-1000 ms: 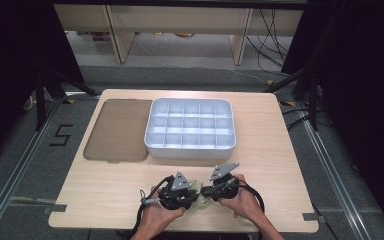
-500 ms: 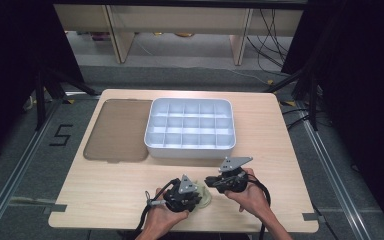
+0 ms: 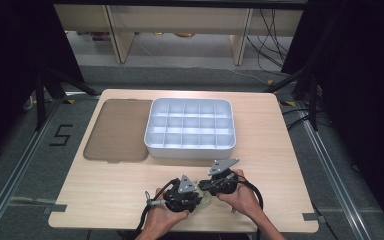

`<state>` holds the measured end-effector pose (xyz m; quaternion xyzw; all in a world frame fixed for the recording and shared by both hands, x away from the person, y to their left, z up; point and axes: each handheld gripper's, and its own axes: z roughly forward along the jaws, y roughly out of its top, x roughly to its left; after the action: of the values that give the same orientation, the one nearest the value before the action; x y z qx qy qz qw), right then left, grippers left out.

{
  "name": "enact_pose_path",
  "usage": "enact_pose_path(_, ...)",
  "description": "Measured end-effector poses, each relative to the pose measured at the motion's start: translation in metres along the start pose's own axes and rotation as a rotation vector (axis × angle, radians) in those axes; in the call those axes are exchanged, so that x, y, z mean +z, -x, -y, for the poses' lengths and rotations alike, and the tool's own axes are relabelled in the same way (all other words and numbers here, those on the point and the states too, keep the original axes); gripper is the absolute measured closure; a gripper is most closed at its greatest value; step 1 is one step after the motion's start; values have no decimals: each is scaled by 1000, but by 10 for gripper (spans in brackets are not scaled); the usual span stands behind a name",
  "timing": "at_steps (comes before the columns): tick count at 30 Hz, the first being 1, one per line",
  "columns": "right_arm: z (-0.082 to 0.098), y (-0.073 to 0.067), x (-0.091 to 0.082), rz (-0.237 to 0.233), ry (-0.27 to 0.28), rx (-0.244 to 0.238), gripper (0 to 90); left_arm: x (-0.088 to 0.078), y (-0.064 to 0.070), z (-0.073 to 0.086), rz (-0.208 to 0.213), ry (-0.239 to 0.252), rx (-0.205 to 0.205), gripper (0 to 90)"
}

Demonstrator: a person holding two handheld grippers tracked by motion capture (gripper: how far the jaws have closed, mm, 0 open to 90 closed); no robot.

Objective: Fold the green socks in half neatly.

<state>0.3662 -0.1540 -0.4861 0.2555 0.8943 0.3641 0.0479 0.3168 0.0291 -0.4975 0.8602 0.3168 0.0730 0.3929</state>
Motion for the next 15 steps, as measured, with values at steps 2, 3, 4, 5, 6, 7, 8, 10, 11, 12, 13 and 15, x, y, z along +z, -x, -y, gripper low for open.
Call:
enact_pose_path(2,0,0,4,8,5,-4,833,-3,1,0,10,14,-12,726)
enact_pose_path(3,0,1,3,0,-14,-5,834,-7,1,-1,23,24,-12,703)
enact_pose_path(4,0,2,5,3,-11,-26,834,-11,1,-1,31,29,-23,675)
enact_pose_path(5,1,3,5,6,-14,-24,834,-16,0,-1,41,31,-21,660)
enact_pose_path(6,2,1,6,9,4,8,834,-22,-1,-2,60,35,-32,648)
enact_pose_path(7,3,2,5,6,-17,6,835,-28,-2,-2,66,36,-24,631)
enact_pose_path(8,3,3,5,7,-19,2,834,-35,-3,-1,63,49,-24,635)
enact_pose_path(10,4,3,5,6,-17,1,834,-42,-4,1,65,70,-31,653)
enact_pose_path(11,4,3,5,8,-17,-1,834,-46,-6,2,62,62,-22,667)
enact_pose_path(12,3,3,5,9,-17,-2,834,-46,-5,4,58,74,-47,681)
enact_pose_path(13,3,2,5,7,-22,5,834,-45,-6,5,69,83,-48,699)
enact_pose_path(15,3,2,5,7,-19,5,834,-39,-5,7,55,63,-60,726)
